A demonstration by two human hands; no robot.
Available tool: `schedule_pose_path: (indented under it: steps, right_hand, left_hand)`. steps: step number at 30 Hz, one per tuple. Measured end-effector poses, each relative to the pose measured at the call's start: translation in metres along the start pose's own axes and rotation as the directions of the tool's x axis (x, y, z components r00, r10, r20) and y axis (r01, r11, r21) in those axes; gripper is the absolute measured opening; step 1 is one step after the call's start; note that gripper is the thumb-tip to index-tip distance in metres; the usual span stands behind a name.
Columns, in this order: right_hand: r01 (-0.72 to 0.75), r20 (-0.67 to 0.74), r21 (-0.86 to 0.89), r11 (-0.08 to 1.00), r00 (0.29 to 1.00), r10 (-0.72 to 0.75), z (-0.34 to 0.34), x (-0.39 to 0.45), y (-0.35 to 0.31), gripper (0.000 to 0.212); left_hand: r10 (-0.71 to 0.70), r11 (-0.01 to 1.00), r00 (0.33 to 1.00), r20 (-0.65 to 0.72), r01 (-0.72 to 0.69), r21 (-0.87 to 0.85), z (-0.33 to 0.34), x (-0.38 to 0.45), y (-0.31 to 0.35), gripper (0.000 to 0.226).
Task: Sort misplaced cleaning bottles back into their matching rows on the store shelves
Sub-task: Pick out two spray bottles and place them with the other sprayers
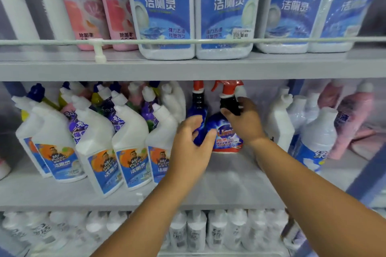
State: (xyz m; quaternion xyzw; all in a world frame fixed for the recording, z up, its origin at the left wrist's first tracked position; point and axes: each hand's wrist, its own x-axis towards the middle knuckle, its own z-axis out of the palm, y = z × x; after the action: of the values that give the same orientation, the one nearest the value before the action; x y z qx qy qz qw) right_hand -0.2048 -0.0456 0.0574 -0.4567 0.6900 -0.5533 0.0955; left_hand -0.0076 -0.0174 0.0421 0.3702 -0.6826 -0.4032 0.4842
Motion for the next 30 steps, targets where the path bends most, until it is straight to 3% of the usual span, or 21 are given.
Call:
schedule_pose_path:
  steps: [4,6,11,15,19,25,28,30]
  right_hand:
    - [-0.043,0.128,0.023,0.999,0.991,0.040,0.003,0.012,0.004,0.031]
    - [-0.021,0.146,-0.047,0.999,0.989,0.028,0.000,0.013,0.003,0.027]
    - [0.011,0.094,-0.235,0.972,0.996,0.011,-0.014,0.000,0.005,0.033]
    - [-0.040,0.025,-0.320,0.947,0.998,0.050,-0.031,-0.029,0.006,0.041]
    - [0.025,0.009,-0.300,0.954,1.000,-0.024,-0.051,-0.058,0.004,0.044]
    - [0.031,0.035,-0.338,0.941,0.999,-0.020,-0.073,-0.073,-0.002,0.035]
    - [0.042,0.038,-0.374,0.927,0.999,-0.030,-0.080,-0.078,-0.002,0.036]
    - [0.047,0.031,-0.383,0.923,0.999,-0.038,-0.084,-0.081,0.001,0.037]
  left_hand:
    - [-0.253,0.964,0.964,-0.078,0.245,-0.098,0.035,0.045,-0.004,0.067]
    - [-0.328,0.943,0.937,-0.121,0.317,-0.103,0.044,0.061,-0.005,0.061]
    - [-0.208,0.978,0.946,-0.251,0.198,-0.064,0.056,0.086,-0.011,0.032]
    - [-0.085,0.993,0.947,-0.310,0.106,0.054,0.067,0.117,-0.026,0.047]
    - [-0.177,0.971,0.938,-0.298,0.216,0.102,0.074,0.147,-0.029,0.050]
    - [-0.264,0.918,0.923,-0.281,0.330,0.221,0.075,0.155,-0.015,0.048]
    - [-0.232,0.924,0.954,-0.190,0.277,0.263,0.070,0.140,-0.012,0.034]
    - [-0.193,0.946,0.974,-0.122,0.218,0.242,0.062,0.121,-0.014,0.037]
